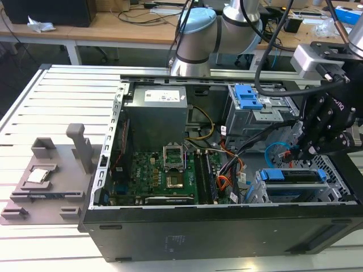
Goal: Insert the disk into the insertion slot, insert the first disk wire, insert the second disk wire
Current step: 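Insert the first disk wire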
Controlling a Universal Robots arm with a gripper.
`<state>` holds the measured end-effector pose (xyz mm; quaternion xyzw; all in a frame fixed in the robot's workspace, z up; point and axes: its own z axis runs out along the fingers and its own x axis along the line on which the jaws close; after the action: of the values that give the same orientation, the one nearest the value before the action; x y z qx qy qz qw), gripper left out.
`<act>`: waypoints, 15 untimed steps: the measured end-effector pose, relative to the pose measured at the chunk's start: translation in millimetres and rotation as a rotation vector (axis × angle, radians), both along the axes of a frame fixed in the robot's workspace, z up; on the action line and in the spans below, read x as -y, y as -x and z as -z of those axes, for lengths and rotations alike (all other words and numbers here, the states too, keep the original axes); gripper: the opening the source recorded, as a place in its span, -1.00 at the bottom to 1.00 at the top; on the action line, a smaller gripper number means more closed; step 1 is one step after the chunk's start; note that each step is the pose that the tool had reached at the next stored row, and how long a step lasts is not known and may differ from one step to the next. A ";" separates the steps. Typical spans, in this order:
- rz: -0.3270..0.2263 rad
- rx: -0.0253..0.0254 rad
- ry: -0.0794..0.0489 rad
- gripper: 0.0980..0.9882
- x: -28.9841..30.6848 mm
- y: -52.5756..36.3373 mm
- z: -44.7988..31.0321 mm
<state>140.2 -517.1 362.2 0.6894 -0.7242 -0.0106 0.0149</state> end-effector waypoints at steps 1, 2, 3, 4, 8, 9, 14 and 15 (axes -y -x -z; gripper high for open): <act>0.000 0.0000 0.000 -0.58 0.0 0.0 0.0; 0.000 0.0000 0.000 -0.73 0.0 0.0 0.1; 0.000 -0.0001 0.000 -0.85 0.0 0.0 0.1; 0.000 0.0000 0.000 -0.85 0.0 0.0 0.1; 0.000 0.0000 0.000 -0.85 0.0 0.0 0.3; 0.000 0.0000 0.000 -0.85 0.0 0.0 0.3; 0.000 0.0000 0.000 -0.85 8.0 0.0 0.3; 0.000 0.0000 0.000 -0.85 10.2 0.0 0.3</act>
<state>140.2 -527.3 361.9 0.6894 -0.7241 -0.0106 0.0149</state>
